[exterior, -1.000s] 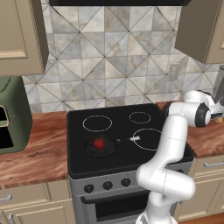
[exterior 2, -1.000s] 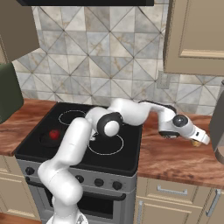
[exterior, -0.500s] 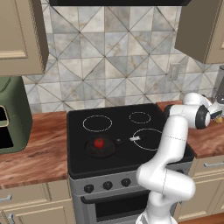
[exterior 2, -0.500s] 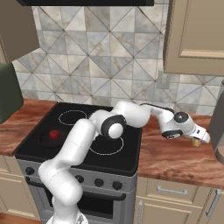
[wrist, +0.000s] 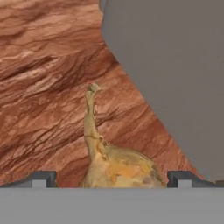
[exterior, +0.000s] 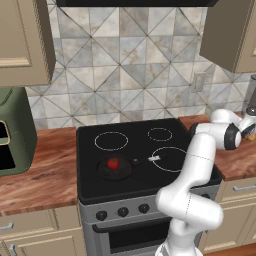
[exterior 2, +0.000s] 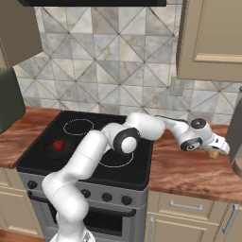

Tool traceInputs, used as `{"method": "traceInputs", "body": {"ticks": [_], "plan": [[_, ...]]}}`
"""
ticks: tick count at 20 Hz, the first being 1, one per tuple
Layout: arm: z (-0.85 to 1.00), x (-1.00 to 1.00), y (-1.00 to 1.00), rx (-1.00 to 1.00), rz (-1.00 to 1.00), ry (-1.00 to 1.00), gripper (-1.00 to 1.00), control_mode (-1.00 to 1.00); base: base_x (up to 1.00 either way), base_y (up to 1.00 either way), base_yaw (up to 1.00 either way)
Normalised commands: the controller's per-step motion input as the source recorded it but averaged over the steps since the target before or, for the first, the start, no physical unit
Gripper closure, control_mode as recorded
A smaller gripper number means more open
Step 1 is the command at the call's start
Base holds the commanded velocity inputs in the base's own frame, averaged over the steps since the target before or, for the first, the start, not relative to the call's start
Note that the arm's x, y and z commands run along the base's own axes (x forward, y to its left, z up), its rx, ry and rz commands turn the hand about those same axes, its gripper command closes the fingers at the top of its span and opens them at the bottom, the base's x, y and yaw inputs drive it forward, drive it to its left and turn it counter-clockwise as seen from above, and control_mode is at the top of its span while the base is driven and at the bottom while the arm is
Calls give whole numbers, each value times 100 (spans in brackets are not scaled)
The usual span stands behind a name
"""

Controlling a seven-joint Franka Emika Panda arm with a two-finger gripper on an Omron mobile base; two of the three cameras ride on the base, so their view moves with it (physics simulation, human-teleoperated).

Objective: Place the pan on the front left burner on the stove. Then place the tomato and the onion in the pan and turn on the front left burner.

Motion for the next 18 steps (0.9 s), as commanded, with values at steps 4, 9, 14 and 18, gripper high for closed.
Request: {"method": "traceInputs", "body": {"ticks": [4, 9, 14, 18], "plan": [[-10, -39, 2, 0, 0, 12, 100, -100, 0, 0, 0], [-2, -76, 22, 7, 0, 11, 100, -100, 0, 0, 0], [0, -66, 36, 7, 0, 4, 100, -100, 0, 0, 0], [0, -63, 73, 3, 0, 0, 100, -100, 0, 0, 0]]}}
